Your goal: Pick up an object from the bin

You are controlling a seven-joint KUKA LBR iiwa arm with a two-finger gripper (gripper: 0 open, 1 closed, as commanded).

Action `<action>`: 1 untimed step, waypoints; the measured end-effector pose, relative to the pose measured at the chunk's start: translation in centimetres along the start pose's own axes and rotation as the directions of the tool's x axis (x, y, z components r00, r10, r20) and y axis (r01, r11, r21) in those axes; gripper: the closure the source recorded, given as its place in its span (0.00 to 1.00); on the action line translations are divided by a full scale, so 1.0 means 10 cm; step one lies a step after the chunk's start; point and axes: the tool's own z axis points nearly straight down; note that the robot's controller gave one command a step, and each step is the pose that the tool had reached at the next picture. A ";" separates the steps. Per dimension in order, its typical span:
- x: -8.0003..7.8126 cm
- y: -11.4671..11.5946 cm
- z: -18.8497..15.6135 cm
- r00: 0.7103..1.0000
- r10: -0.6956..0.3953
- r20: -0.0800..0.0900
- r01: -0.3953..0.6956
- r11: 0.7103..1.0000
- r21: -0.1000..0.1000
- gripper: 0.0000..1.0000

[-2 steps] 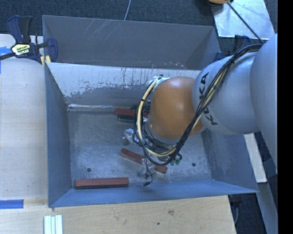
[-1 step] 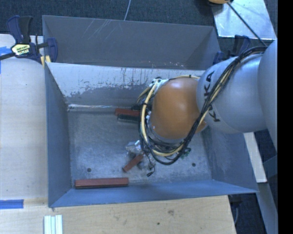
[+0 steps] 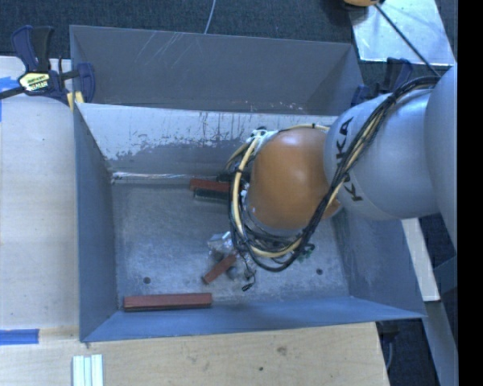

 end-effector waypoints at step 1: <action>0.00 0.00 0.00 1.000 0.000 0.000 0.000 1.000 0.000 1.00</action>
Offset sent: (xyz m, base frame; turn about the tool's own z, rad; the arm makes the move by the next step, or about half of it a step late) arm -0.0197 -0.0915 0.0452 0.0047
